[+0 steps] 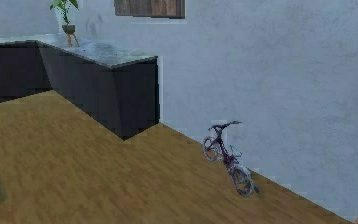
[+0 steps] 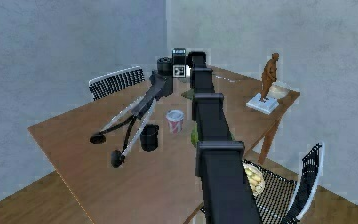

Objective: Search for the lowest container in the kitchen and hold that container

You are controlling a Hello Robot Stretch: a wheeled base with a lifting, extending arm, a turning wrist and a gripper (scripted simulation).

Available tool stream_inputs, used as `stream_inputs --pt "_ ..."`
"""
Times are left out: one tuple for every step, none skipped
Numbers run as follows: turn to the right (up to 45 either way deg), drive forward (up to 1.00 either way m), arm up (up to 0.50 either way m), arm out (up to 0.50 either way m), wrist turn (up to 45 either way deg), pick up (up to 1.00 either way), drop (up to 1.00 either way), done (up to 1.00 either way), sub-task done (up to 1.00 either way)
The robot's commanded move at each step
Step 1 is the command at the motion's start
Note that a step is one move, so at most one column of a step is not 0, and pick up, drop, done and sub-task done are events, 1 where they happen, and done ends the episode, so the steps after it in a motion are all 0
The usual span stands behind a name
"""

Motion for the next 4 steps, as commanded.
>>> stream_inputs --pt "0.0 0.0 0.0 0.0 45.0 0.0 0.0 0.0 0.0" --pt "0.0 0.0 0.0 0.0 45.0 0.0 0.0 0.0 0.0" --pt "0.0 0.0 0.0 0.0 12.0 0.0 0.0 0.0 0.0" --pt "0.0 0.0 -0.3 0.0 0.0 0.0 0.0 0.0 0.0"
